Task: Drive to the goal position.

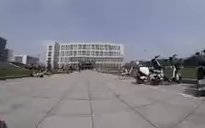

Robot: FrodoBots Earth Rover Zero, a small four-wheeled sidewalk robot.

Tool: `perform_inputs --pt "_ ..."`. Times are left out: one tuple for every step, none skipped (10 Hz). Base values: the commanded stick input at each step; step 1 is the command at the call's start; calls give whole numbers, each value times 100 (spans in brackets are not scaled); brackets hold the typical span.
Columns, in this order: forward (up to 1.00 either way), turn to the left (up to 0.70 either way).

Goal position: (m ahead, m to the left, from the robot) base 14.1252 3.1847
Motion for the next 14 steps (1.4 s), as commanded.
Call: perform_inputs --pt "100 0" --pt "100 0" --pt "100 0" --pt "100 0" --pt "100 0" --pt "100 0" --pt "100 0" --pt "100 0" --pt "100 0" --pt "100 0" --pt "100 0" --pt "100 0" --pt "100 0" --pt "100 0"
